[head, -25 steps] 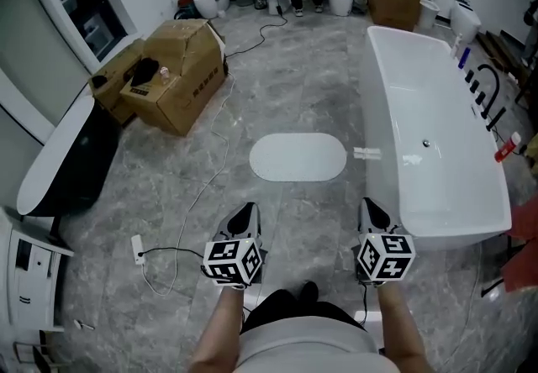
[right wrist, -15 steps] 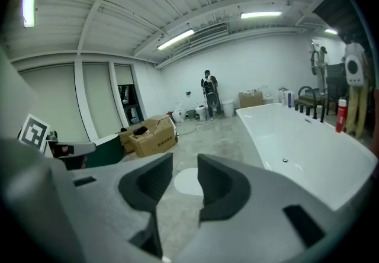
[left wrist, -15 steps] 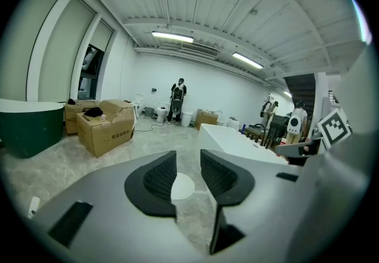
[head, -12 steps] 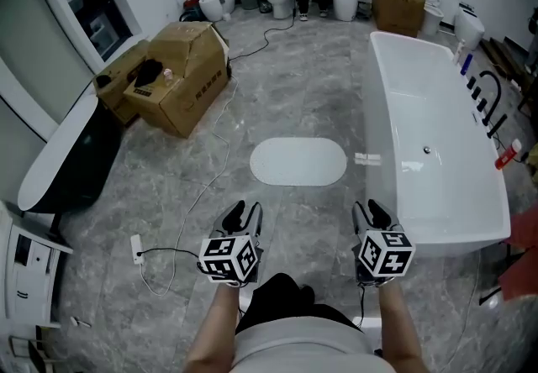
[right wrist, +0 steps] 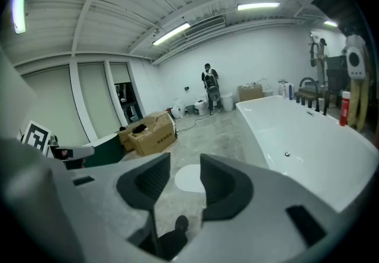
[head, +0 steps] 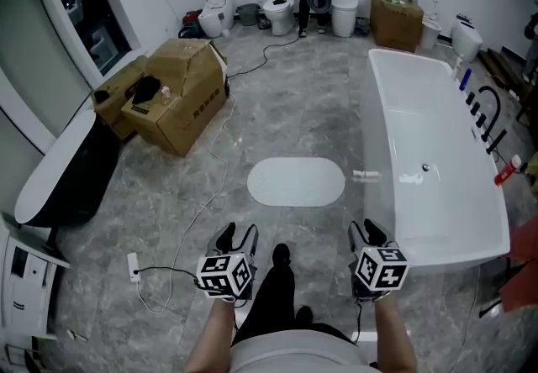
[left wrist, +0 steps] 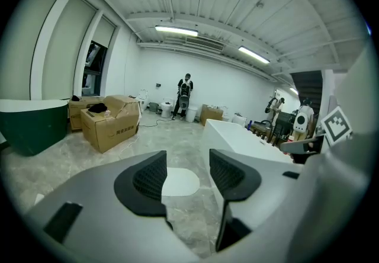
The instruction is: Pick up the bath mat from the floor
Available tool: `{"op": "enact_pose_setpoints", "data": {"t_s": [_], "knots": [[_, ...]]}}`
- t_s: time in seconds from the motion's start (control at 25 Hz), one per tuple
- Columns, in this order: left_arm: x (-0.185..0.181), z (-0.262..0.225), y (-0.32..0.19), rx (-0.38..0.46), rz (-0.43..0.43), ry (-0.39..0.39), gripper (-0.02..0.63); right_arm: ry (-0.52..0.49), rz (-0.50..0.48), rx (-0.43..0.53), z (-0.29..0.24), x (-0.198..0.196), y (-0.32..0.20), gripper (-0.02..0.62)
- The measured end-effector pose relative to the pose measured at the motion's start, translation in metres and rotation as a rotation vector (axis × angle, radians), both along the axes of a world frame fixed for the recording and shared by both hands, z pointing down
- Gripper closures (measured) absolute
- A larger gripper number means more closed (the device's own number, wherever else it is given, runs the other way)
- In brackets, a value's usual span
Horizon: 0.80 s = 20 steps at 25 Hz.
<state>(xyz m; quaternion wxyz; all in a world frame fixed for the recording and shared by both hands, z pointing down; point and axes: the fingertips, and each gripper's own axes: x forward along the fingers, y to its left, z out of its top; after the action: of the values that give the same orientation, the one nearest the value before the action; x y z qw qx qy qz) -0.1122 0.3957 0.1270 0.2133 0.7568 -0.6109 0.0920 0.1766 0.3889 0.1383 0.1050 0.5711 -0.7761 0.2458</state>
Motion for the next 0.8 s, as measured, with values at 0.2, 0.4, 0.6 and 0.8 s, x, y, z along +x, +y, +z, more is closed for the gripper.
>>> {"op": "enact_pose_setpoints", "data": {"t_s": [0.2, 0.4, 0.6, 0.8], "knots": [[-0.018, 0.013, -0.046, -0.031, -0.018, 0.010, 0.380, -0.007, 0.040, -0.026, 0.009, -0.001, -0.041, 0.453], [-0.038, 0.020, -0.115, -0.041, -0.027, 0.014, 0.374, 0.009, 0.075, -0.049, 0.018, -0.002, -0.105, 0.453], [-0.062, 0.020, -0.199, -0.041, -0.030, 0.033, 0.374, 0.020, 0.104, -0.071, 0.019, -0.015, -0.189, 0.453], [-0.089, 0.024, -0.275, -0.035, -0.033, 0.030, 0.374, 0.043, 0.118, -0.086, 0.023, -0.034, -0.258, 0.453]]}}
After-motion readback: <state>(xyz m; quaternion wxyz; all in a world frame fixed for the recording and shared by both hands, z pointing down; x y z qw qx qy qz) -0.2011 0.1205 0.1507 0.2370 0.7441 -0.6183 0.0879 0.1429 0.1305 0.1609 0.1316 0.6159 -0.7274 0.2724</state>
